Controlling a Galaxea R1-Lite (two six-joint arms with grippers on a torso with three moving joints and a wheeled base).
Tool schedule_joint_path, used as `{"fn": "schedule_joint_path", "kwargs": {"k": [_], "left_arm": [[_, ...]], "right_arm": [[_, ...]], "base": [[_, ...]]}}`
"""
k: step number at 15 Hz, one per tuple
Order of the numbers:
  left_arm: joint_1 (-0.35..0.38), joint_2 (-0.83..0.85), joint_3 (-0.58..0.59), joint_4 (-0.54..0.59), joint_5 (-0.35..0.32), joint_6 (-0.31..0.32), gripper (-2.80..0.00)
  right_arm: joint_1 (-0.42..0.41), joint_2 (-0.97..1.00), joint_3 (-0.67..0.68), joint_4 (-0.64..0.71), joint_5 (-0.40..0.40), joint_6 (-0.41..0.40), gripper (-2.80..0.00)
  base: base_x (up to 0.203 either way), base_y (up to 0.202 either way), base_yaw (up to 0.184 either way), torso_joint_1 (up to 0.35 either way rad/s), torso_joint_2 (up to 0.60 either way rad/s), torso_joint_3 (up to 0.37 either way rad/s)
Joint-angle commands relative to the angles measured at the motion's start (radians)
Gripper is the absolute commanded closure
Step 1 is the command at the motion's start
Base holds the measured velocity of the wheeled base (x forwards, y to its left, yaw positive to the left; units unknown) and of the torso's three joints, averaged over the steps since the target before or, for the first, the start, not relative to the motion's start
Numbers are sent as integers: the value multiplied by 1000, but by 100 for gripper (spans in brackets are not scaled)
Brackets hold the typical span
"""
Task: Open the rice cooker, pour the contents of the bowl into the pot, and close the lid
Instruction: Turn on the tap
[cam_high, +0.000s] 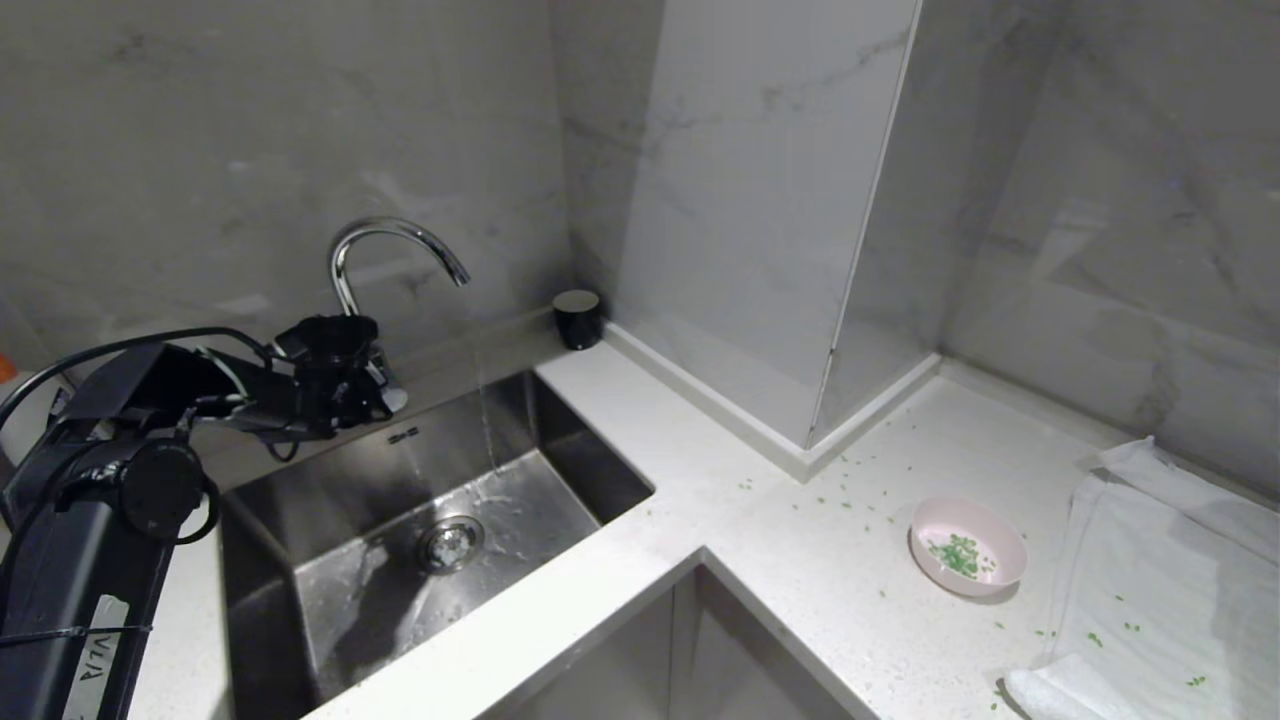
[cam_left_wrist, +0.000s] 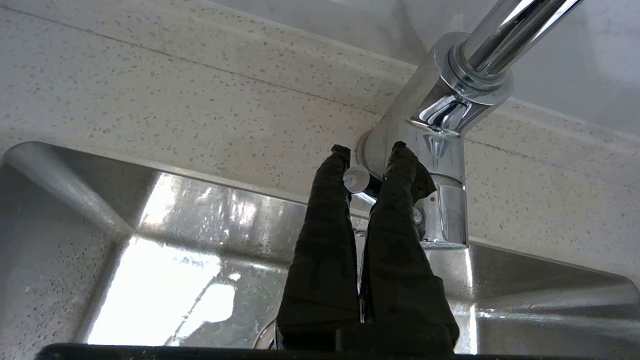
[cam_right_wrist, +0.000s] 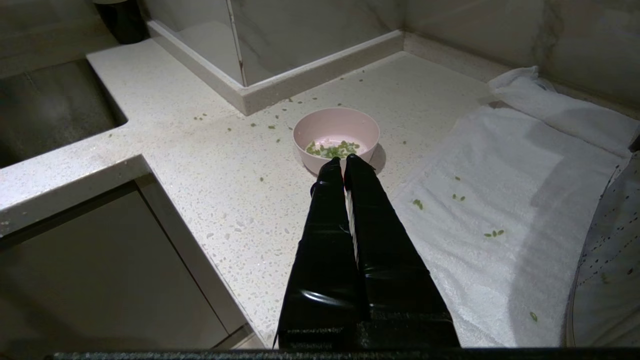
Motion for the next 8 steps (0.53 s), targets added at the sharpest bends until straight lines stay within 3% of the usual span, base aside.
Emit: {"fn": "schedule_joint_path", "kwargs": {"k": [1, 2, 8], "left_arm": [[1, 0, -5, -3, 4, -3, 0], [-1, -1, -5, -2, 3, -5, -280], [5, 8, -20, -3, 4, -5, -280]], "right_arm": [[0, 0, 0, -1, 0, 0, 0], [0, 0, 0, 0, 0, 0, 0], [0, 0, 0, 0, 0, 0, 0]], "base": [[0, 0, 0, 0, 0, 0], [0, 0, 0, 0, 0, 0], [0, 0, 0, 0, 0, 0]]}}
